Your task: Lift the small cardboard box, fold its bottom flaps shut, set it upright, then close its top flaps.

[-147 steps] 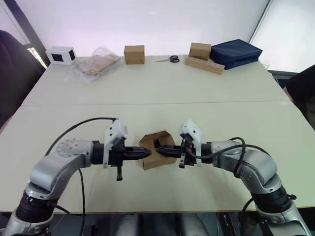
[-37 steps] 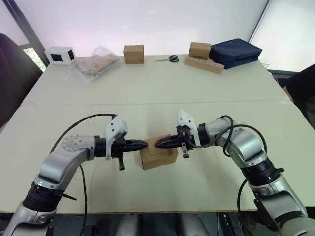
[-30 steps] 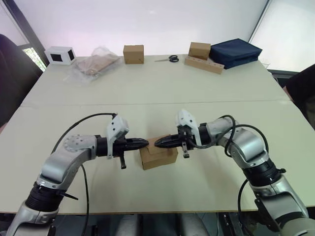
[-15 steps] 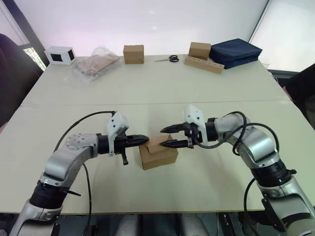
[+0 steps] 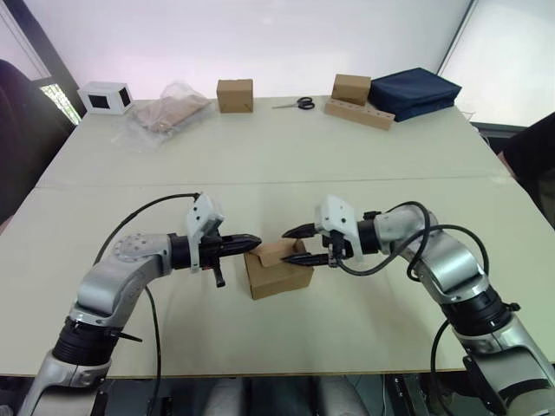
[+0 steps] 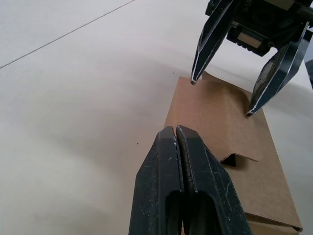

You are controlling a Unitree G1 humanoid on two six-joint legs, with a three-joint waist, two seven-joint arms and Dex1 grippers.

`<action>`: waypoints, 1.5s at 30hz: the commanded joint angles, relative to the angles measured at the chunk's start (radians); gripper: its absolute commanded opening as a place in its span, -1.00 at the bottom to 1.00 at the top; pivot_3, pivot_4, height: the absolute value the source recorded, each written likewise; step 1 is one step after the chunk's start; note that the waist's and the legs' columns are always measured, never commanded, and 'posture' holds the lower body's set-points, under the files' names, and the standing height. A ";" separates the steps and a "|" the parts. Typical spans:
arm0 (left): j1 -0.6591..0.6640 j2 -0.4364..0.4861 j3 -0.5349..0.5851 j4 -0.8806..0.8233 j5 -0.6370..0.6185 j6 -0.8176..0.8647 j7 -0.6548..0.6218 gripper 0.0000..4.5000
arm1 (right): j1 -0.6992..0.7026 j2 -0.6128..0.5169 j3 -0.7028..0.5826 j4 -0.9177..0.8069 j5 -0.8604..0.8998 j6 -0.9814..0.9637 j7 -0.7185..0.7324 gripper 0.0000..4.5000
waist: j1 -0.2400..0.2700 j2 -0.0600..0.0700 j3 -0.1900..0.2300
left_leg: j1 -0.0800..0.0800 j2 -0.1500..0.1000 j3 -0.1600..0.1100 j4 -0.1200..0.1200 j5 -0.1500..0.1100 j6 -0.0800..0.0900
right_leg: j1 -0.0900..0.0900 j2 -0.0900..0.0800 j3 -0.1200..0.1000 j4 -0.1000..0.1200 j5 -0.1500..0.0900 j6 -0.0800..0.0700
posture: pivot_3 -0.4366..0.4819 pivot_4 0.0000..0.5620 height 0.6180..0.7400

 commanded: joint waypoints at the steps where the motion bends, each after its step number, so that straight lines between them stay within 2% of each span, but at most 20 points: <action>1: 0.000 0.002 0.015 -0.021 -0.008 0.000 0.001 -1.00 | -0.008 -0.006 0.002 -0.008 -0.027 -0.034 -0.007 -0.02 | 0.000 0.000 0.000 | 0.000 0.000 0.000 0.000 0.000 0.000 | 0.000 0.000 0.000 0.000 0.000 0.000 | -0.05 -0.47 1.00; 11: 0.029 0.024 -0.017 -0.041 0.025 -0.018 -0.018 -1.00 | -0.006 0.008 0.018 0.003 -0.070 -0.075 -0.015 -0.02 | 0.000 0.000 0.000 | 0.000 0.000 0.000 0.000 0.000 0.000 | 0.000 0.000 0.000 0.000 0.000 0.000 | -0.05 -0.47 1.00; 21: 0.020 -0.007 0.006 -0.031 0.007 -0.005 -0.001 -1.00 | 0.017 0.020 0.041 0.020 -0.146 -0.167 -0.048 -0.02 | 0.000 0.000 0.000 | 0.000 0.000 0.000 0.000 0.000 0.000 | 0.000 0.000 0.000 0.000 0.000 0.000 | -0.05 -0.47 1.00; 25: -0.009 -0.025 0.054 -0.026 -0.048 0.040 0.016 -1.00 | 0.023 0.033 0.016 0.012 -0.112 -0.156 -0.050 -0.02 | 0.000 0.000 0.000 | 0.000 0.000 0.000 0.000 0.000 0.000 | 0.000 0.000 0.000 0.000 0.000 0.000 | -0.05 -0.47 1.00; 45: 0.025 -0.001 0.026 -0.014 0.012 0.004 -0.005 -1.00 | 0.021 0.030 -0.048 -0.031 0.008 -0.116 -0.012 -0.02 | 0.000 0.000 0.000 | 0.000 0.000 0.000 0.000 0.000 0.000 | 0.000 0.000 0.000 0.000 0.000 0.000 | -0.05 -0.47 1.00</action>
